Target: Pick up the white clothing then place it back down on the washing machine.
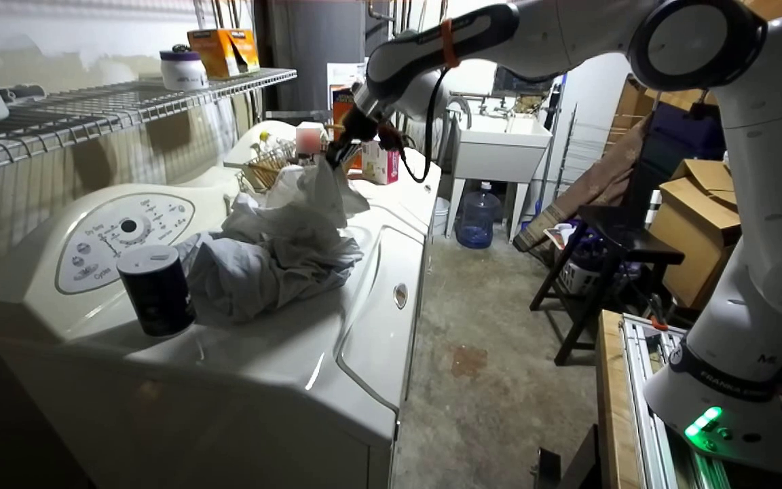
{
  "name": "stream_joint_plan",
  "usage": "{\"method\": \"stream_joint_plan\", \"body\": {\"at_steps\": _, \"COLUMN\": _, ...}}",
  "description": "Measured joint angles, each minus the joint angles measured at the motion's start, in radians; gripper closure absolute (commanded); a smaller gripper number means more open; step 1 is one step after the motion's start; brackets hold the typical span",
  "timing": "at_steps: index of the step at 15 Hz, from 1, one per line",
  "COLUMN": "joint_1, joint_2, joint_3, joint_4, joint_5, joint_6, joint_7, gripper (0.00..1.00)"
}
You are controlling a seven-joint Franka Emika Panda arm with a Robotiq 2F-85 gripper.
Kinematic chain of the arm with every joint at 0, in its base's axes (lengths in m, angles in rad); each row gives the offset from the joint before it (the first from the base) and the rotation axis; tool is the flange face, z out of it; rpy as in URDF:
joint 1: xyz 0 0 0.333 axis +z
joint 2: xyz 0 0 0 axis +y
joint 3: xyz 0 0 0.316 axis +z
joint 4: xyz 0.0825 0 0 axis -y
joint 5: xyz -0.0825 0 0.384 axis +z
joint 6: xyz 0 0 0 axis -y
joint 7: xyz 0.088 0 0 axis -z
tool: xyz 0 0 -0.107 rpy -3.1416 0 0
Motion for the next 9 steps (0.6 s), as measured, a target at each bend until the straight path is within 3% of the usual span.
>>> {"method": "stream_joint_plan", "body": {"at_steps": 9, "joint_1": 0.003, "joint_2": 0.096, "joint_3": 0.085, "joint_4": -0.129, "joint_5": -0.062, "joint_6": 0.276, "joint_7": -0.101, "gripper": 0.99}}
